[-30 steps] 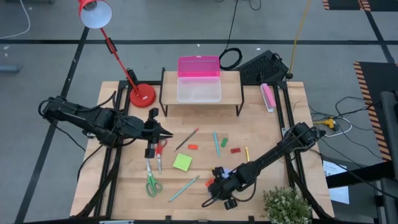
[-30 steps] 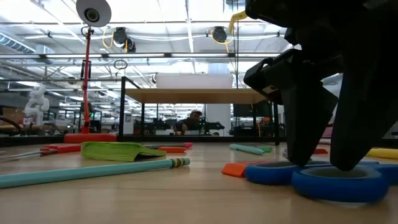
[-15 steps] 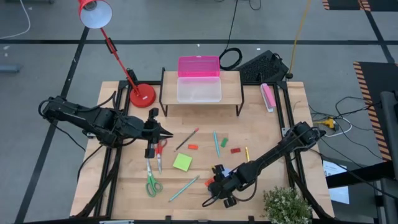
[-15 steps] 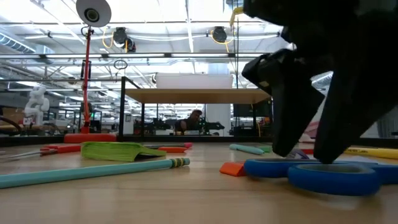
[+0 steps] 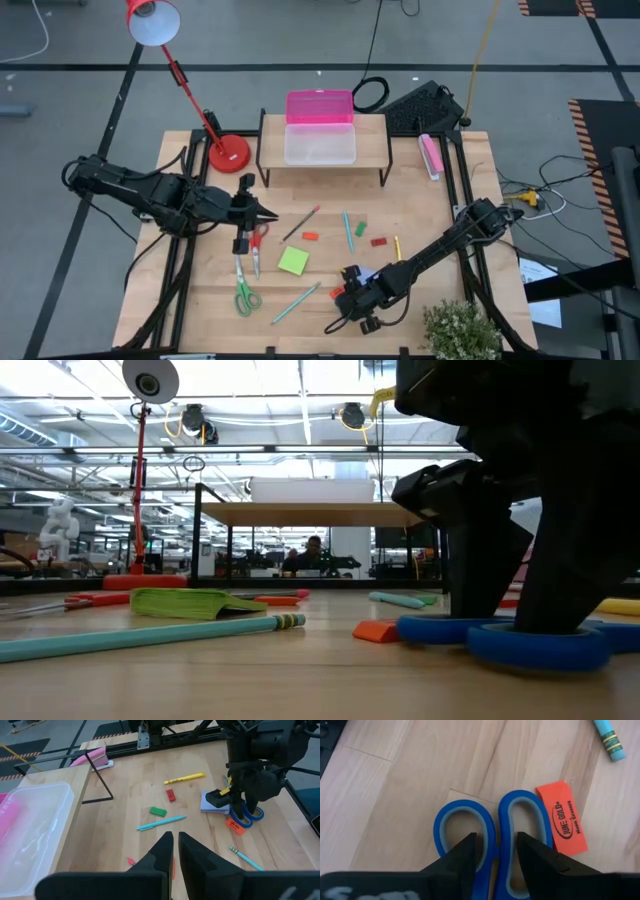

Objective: Pack school essentials
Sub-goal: Put the blue scissors into the pink supply box on the shelf

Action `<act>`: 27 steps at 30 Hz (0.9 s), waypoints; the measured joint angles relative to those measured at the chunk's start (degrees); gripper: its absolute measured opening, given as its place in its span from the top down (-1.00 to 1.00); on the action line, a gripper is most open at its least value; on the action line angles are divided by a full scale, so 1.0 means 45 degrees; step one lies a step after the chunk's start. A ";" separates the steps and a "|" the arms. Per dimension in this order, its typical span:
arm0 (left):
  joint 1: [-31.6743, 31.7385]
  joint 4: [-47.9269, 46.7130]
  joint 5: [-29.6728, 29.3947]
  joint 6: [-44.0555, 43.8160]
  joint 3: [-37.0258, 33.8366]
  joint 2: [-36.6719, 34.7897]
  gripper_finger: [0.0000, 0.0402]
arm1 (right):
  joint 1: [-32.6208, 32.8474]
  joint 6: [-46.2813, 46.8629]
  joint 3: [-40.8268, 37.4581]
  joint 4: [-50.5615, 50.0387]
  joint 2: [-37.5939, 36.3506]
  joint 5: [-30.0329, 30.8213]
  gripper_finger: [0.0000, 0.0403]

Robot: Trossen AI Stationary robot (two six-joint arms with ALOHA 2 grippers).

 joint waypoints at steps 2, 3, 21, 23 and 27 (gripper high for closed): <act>0.0000 0.0000 0.0000 0.0000 0.0000 0.0000 0.84 | -0.0011 0.0004 0.0000 0.0000 0.0009 0.0004 0.45; 0.0000 0.0000 0.0000 0.0000 0.0000 0.0000 0.84 | -0.0012 0.0001 0.0000 -0.0004 0.0015 0.0013 0.50; 0.0000 -0.0029 0.0000 0.0146 0.0000 0.0000 0.84 | -0.0468 0.1102 -0.0080 -0.0053 -0.0940 -0.0353 0.60; 0.0000 -0.0067 0.0000 0.0294 0.0000 0.0000 0.84 | -0.0656 0.1161 -0.0068 -0.0130 -0.1303 -0.0352 0.61; 0.0000 -0.0258 -0.0010 0.0340 0.0000 0.0000 0.84 | -0.1122 0.1166 -0.0071 -0.0179 -0.1937 -0.0350 0.60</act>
